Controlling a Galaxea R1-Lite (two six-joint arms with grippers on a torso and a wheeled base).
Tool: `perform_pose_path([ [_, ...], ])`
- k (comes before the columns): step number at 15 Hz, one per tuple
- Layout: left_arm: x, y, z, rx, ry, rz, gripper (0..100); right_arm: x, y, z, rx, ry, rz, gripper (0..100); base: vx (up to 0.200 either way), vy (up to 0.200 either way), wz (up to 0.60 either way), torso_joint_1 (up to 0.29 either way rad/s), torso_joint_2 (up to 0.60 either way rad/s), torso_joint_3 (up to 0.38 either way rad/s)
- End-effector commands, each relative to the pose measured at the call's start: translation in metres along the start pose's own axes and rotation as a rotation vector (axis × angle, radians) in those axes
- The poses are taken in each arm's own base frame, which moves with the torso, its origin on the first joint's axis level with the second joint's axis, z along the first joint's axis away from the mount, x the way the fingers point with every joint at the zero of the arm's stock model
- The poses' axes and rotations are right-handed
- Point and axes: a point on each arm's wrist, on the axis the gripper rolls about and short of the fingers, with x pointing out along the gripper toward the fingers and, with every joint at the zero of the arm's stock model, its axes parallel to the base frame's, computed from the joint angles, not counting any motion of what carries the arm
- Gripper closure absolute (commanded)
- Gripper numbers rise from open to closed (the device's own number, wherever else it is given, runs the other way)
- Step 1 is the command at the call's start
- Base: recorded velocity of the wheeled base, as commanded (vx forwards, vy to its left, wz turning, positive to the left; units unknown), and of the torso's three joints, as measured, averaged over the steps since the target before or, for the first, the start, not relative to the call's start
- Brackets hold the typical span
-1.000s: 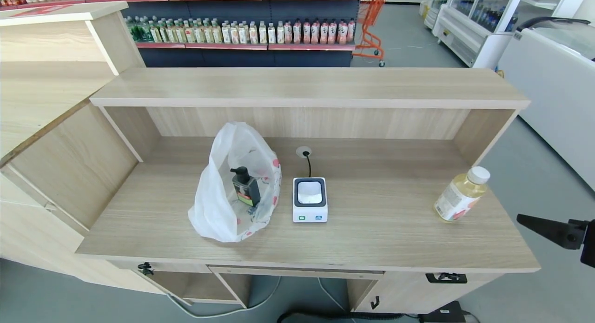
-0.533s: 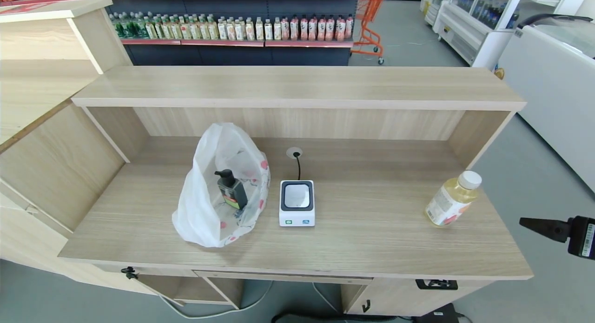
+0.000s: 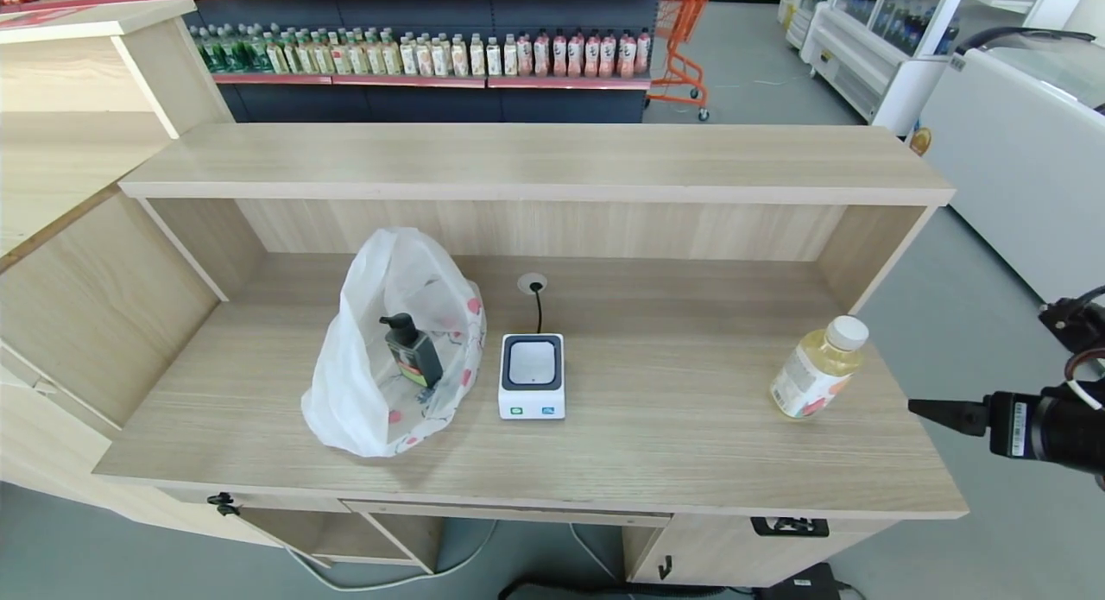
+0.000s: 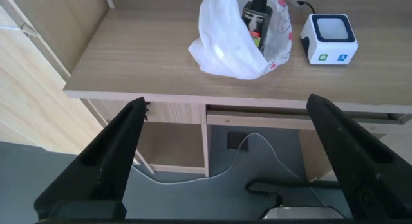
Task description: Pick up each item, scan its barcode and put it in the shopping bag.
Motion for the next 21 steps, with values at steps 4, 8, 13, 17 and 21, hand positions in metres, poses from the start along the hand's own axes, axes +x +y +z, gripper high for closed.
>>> perform_pose_path([
  [4,0.000,0.000,0.000,0.000,0.000,0.000,0,0.058,-0.005,-0.018,-0.131,0.042,0.070,0,0.000,0.000,0.00,0.000,0.00,0.000],
  [8,0.000,0.000,0.000,0.000,0.000,0.000,0,0.083,0.004,-0.026,-0.171,-0.010,0.112,0,0.000,0.000,0.00,0.000,0.00,0.000],
  [13,0.000,0.000,0.000,0.000,0.000,0.000,0,0.119,0.014,-0.031,-0.225,-0.103,0.140,0,0.000,0.000,0.00,0.000,0.00,0.000],
  [17,0.000,0.000,0.000,0.000,0.000,-0.001,0,0.136,0.018,-0.036,-0.271,-0.150,0.129,0,0.000,0.000,0.00,0.000,0.00,0.000],
  [21,0.000,0.000,0.000,0.000,0.000,0.000,0,0.157,0.019,-0.033,-0.305,-0.234,0.119,0,0.000,0.000,0.00,0.000,0.00,0.000],
])
